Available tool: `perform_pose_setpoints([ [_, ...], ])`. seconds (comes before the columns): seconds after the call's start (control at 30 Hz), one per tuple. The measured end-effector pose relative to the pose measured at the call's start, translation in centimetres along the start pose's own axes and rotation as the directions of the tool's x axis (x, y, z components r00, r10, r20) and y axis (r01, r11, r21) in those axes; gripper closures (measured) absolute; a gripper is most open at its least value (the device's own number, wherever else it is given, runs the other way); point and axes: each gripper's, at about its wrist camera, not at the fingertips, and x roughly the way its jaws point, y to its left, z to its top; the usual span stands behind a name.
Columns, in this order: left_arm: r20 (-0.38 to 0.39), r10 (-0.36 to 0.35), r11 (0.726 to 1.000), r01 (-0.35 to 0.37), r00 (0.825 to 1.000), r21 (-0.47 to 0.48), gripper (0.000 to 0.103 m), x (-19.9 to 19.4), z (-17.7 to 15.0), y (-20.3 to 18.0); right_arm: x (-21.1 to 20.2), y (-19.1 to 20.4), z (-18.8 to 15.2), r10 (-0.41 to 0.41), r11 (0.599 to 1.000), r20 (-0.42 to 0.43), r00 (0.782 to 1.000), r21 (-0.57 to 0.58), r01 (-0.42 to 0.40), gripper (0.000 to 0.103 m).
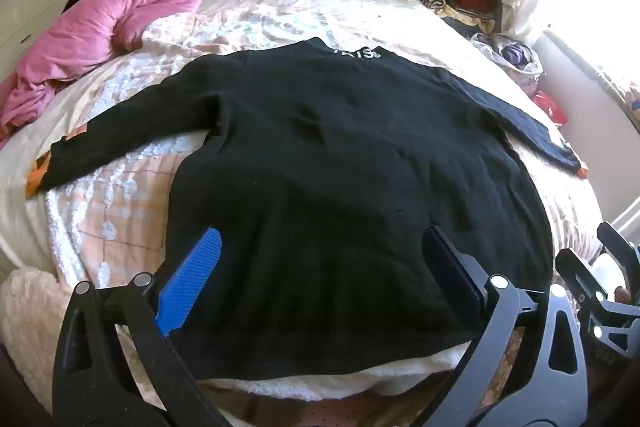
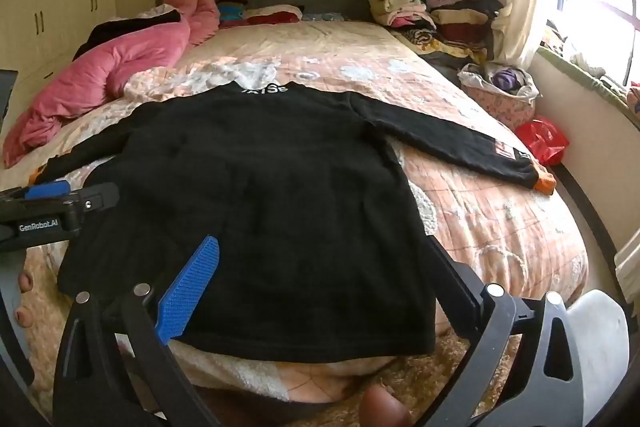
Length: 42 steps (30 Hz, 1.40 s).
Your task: Fold small clothes
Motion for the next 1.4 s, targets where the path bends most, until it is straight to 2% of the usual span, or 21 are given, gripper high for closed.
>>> perform_pose_setpoints([
  [0.13, 0.004, -0.002, 1.0, 0.002, 1.0, 0.001, 0.009, 0.0, 0.0, 0.0, 0.9, -0.1, 0.3, -0.008, 1.0, -0.022, 1.0, -0.009, 0.008, 0.004],
  [0.2, 0.004, -0.002, 1.0, 0.002, 1.0, -0.002, 0.009, 0.1, 0.0, 0.0, 0.1, 0.4, -0.1, -0.015, 1.0, 0.013, 1.0, -0.025, 0.016, 0.004],
  [0.4, 0.009, -0.004, 1.0, 0.004, 1.0, 0.001, 0.009, -0.2, 0.1, -0.1, 0.7, 0.0, -0.3, 0.013, 1.0, -0.011, 1.0, -0.013, -0.013, 0.004],
  [1.4, 0.013, -0.008, 1.0, 0.008, 1.0, 0.002, 0.009, -0.5, 0.1, -0.3, 0.8, 0.4, -0.5, 0.014, 1.0, -0.02, 1.0, -0.014, -0.014, 0.004],
])
